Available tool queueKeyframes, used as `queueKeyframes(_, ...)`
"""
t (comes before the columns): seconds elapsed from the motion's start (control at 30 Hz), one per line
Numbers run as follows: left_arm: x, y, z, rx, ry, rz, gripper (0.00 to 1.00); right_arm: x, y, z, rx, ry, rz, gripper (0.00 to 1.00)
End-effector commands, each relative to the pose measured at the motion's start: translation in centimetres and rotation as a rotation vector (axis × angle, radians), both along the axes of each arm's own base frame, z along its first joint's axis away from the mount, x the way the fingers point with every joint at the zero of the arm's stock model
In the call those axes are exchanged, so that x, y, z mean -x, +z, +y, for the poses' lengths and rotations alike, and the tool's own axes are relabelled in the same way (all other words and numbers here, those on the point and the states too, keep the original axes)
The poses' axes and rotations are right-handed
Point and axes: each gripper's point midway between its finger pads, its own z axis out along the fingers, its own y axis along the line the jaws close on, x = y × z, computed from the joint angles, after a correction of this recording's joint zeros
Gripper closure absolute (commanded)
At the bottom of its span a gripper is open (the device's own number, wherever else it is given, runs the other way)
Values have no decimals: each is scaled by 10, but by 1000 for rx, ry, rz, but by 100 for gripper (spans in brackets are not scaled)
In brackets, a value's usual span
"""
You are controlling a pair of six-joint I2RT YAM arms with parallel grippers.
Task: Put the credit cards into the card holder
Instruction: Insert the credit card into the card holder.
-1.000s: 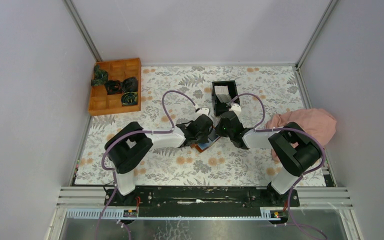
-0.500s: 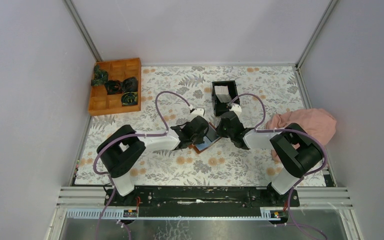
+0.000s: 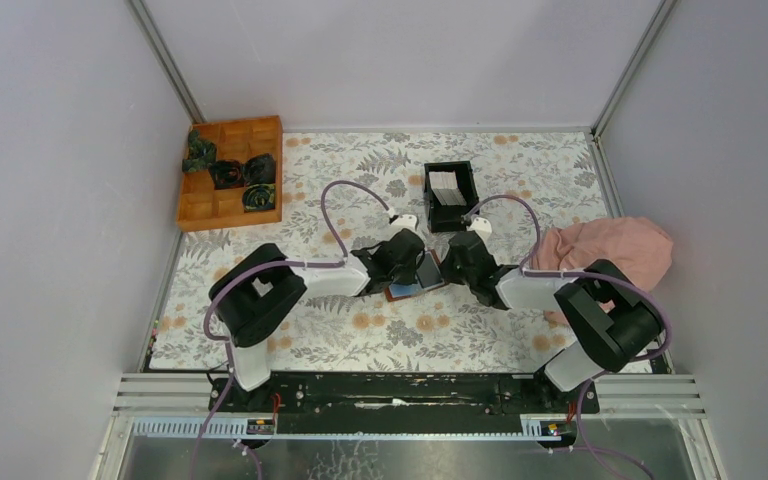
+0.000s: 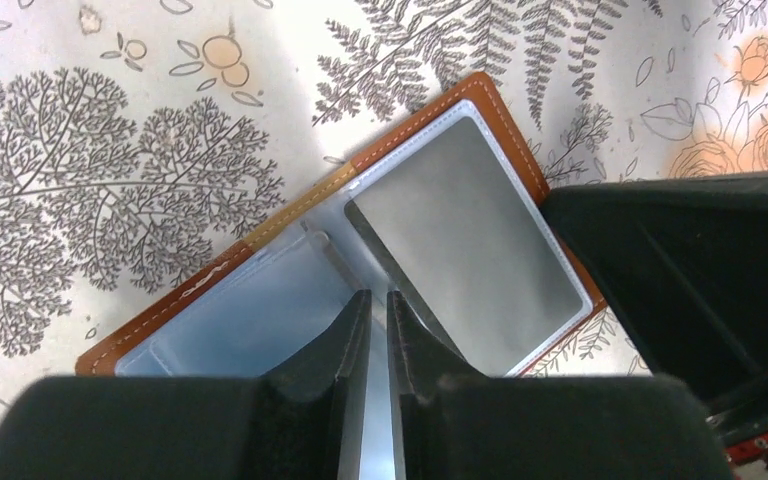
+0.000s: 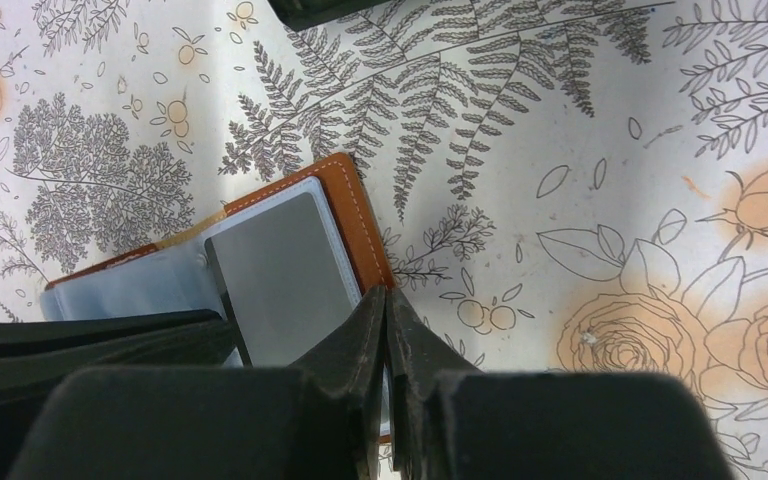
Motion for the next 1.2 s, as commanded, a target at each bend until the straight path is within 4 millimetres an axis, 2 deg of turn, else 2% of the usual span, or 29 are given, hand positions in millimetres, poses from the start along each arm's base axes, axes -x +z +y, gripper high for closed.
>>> queueKeyframes(0.0,-10,3,-18,38,-23,-13,82,47,-41,-30,141,4,167,90)
queueKeyframes(0.23,-14,5,-21,34,-22,-21,82,51,-33,-32,149,-7,145,90)
queueKeyframes(0.43,-12,12,-11,29,-1,-39,82,44,-16,-41,176,-44,98,89)
queueKeyframes(0.7,-18,52,7,28,54,-136,73,24,25,-47,217,-77,-9,79)
queueKeyframes(0.9,-22,84,15,61,88,-205,65,7,60,-39,214,-42,-102,68)
queueKeyframes(0.97,-22,96,17,77,95,-228,61,0,74,-35,221,-27,-135,56)
queueKeyframes(1.03,-22,107,21,96,99,-256,56,-10,90,-39,249,-46,-187,34)
queueKeyframes(1.1,-22,120,25,118,102,-290,49,-24,110,-44,285,-76,-260,18)
queueKeyframes(1.17,-22,133,29,137,112,-325,34,-36,132,-43,292,-88,-331,7)
